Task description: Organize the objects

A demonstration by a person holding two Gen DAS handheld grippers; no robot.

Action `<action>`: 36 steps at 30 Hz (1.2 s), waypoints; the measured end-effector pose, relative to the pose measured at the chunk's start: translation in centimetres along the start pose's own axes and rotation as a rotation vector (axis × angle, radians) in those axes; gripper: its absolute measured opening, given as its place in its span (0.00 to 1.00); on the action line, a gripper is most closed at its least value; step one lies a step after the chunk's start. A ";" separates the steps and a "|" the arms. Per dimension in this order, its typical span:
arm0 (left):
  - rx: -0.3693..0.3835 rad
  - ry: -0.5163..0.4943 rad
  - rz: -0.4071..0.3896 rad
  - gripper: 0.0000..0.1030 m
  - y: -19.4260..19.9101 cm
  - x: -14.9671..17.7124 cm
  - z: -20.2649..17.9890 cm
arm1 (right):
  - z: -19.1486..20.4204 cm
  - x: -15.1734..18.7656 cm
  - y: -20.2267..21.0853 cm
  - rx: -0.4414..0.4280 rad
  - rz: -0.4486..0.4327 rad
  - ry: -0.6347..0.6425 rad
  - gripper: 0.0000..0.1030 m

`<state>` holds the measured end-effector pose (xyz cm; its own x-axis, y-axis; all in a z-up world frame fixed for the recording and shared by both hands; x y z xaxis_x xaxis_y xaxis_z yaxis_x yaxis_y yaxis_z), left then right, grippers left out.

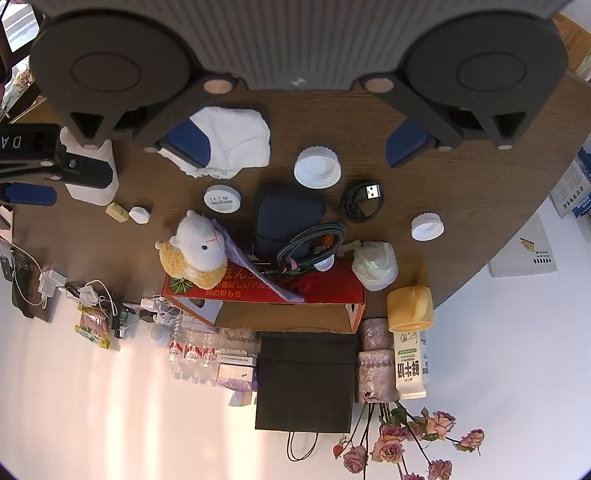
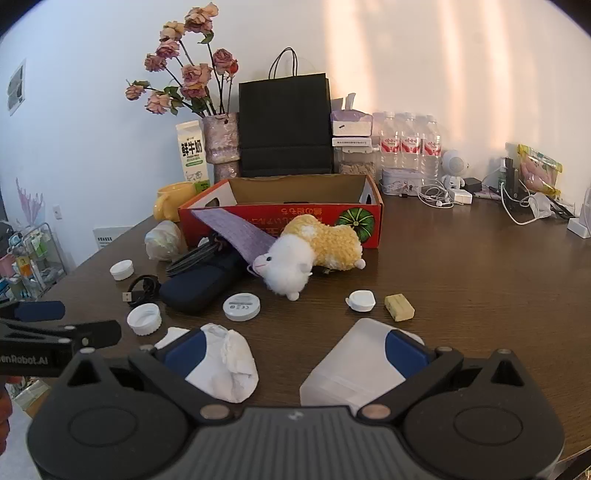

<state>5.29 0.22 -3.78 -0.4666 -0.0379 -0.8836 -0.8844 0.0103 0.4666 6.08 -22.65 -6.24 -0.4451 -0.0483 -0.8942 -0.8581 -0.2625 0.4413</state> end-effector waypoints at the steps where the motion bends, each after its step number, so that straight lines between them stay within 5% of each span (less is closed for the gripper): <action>1: 0.000 0.002 0.002 1.00 0.0 0.0 0.0 | 0.0 0.0 0.0 0.000 0.002 0.000 1.00; 36: 0.004 0.007 0.008 1.00 -0.2 0.0 0.0 | -0.3 -0.2 0.6 0.015 -0.013 0.003 1.00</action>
<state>5.51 0.18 -3.84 -0.4732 -0.0445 -0.8798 -0.8809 0.0143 0.4731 5.72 -23.06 -5.79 -0.4332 -0.0480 -0.9000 -0.8675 -0.2484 0.4309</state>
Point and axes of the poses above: each gripper's, at about its wrist camera, not at the fingertips, and y roughly against the way its jaws point, z to its left, x to its underside, the point moved 6 cm from there along -y, roughly the way its jaws point, and after that the axes turned 5 degrees about -z, right-handed, at the moved point
